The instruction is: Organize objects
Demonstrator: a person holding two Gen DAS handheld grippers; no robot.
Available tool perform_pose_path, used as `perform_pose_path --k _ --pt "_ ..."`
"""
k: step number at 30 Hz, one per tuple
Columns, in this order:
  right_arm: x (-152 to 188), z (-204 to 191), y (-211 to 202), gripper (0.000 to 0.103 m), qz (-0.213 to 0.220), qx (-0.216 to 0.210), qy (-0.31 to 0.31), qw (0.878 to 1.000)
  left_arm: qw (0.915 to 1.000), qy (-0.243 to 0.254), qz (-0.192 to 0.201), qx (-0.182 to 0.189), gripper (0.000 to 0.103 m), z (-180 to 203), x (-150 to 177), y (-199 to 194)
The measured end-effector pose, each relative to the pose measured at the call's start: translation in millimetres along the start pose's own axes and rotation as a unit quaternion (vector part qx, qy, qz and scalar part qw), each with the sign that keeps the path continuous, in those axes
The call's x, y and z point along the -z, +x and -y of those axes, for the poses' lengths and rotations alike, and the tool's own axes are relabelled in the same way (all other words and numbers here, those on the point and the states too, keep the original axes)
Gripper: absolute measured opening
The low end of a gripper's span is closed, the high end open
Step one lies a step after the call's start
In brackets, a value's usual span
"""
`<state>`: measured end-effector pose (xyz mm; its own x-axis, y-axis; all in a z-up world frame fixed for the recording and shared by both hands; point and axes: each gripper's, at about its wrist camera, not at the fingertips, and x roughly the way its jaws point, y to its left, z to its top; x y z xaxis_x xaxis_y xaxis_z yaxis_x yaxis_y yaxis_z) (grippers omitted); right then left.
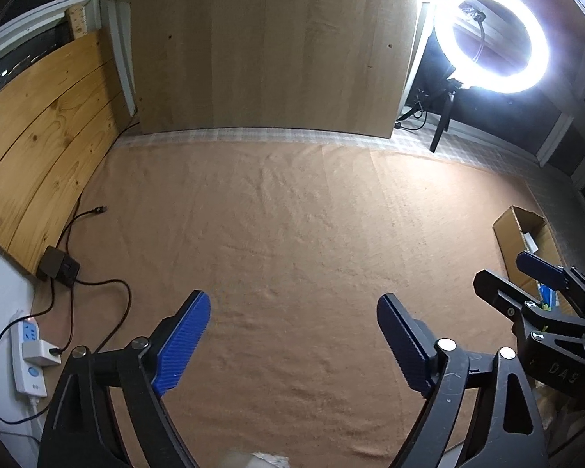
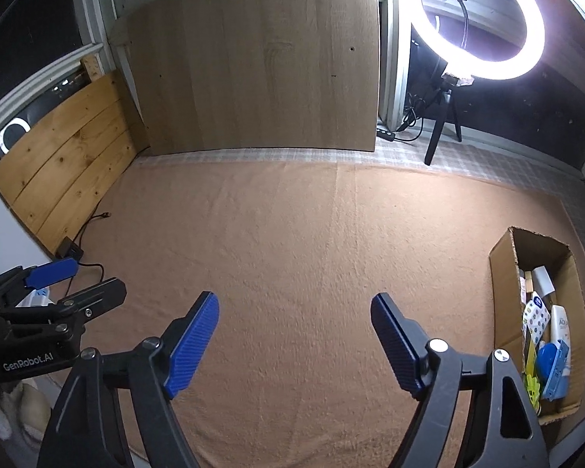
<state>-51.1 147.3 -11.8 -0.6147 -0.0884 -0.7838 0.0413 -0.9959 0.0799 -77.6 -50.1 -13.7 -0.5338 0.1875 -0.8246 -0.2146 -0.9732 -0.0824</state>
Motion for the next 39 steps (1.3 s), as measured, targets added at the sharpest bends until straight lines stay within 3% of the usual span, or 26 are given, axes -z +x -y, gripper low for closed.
perform_pose_path --k 18,39 --pt "3.7 2.4 0.3 0.077 0.002 0.03 0.0 1.0 0.9999 0.005 -0.008 -0.011 0.092 0.9 4.9 9.0" --pt "2.4 4.0 5.5 0.077 -0.002 0.029 -0.001 1.0 0.9998 0.007 -0.013 -0.014 0.092 0.7 -1.3 16.1"
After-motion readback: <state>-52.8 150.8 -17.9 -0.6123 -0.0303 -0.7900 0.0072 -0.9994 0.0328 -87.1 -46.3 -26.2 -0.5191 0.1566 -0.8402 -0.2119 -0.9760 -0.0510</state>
